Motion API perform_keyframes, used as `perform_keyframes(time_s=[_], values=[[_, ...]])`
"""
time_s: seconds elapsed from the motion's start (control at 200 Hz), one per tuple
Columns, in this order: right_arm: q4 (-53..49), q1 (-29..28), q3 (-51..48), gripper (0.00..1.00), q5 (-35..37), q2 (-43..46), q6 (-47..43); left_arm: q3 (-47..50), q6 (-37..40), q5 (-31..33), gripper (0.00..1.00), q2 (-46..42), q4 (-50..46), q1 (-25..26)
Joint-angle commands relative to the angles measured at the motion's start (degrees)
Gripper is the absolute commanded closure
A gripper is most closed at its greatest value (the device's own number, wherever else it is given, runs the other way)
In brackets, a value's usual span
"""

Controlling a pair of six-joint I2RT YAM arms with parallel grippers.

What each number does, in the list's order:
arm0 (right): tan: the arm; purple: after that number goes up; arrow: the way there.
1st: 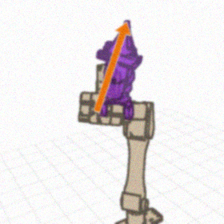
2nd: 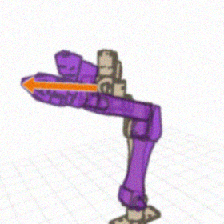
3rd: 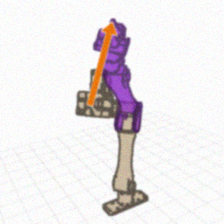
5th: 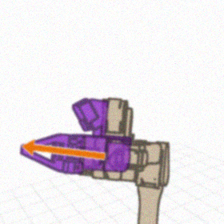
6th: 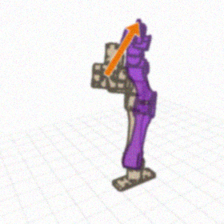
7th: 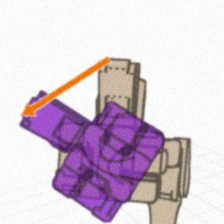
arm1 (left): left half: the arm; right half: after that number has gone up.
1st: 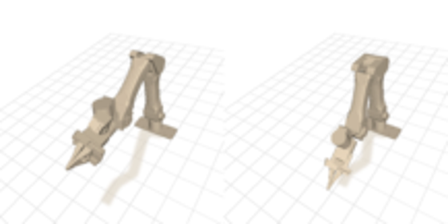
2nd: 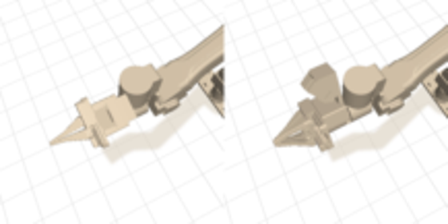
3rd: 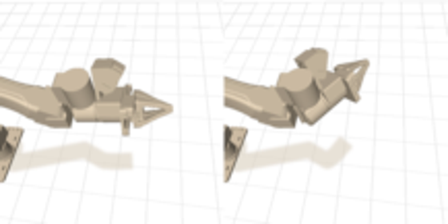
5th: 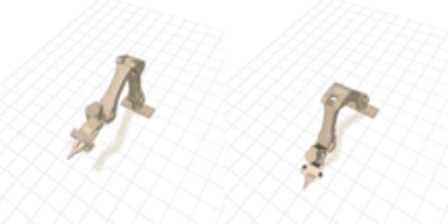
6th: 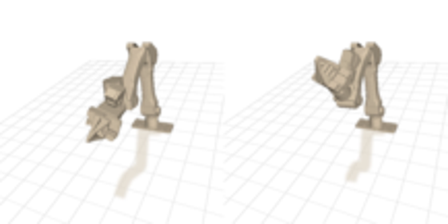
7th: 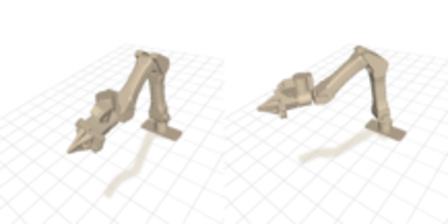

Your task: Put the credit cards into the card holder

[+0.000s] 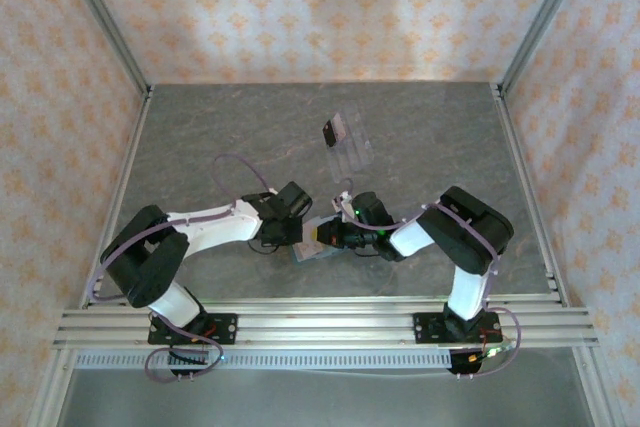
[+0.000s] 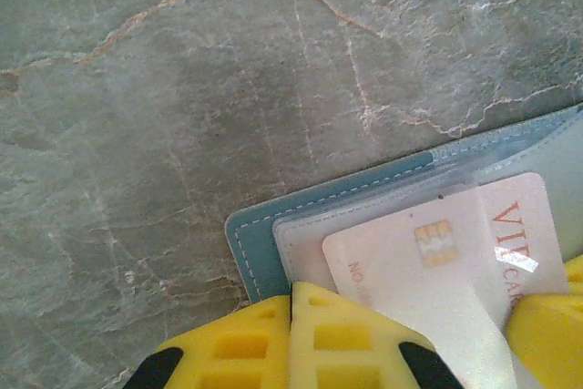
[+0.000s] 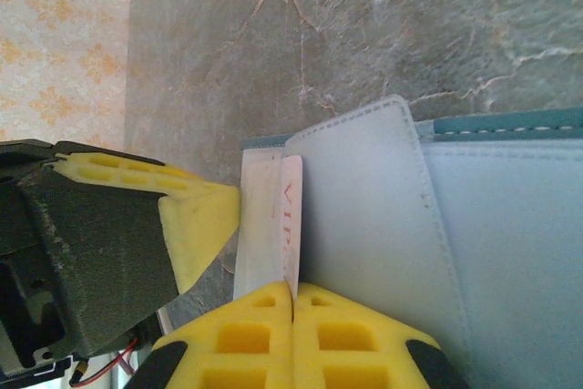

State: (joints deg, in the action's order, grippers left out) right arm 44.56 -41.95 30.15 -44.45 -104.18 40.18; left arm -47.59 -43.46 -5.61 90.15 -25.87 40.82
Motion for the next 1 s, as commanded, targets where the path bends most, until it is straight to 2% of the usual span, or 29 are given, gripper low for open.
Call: perform_keyframes(time_s=[0.0,0.185,0.37,0.64,0.836,0.926,0.991], values=[[-12.15,-0.84,-1.45,1.0,1.95,-2.14,-3.03,2.87,0.06,-0.5,1.0,1.76,2.44,-0.3],[-16.4,-0.84,0.67,0.89,1.43,-1.51,-4.38,4.36,-1.05,-0.63,1.0,1.62,4.33,-0.21],[-21.7,-0.85,1.03,0.75,3.07,4.47,-5.11,5.16,-1.19,-0.28,1.0,1.07,4.38,-0.21],[-34.32,0.09,5.17,0.65,5.81,11.47,-8.53,6.1,-1.09,-0.02,1.0,-0.01,4.53,-0.21],[-40.13,0.38,10.08,0.66,6.05,11.93,-11.09,6.65,-0.83,-0.11,1.0,-0.84,4.6,-0.21],[-41.37,0.36,11.86,0.76,6.38,11.42,-11.55,6.93,-0.75,-0.11,1.0,-1.46,4.6,-0.21],[-41.98,0.38,13.05,0.89,6.39,10.62,-11.79,6.9,-0.66,-0.19,1.0,-1.72,4.58,-0.21]])
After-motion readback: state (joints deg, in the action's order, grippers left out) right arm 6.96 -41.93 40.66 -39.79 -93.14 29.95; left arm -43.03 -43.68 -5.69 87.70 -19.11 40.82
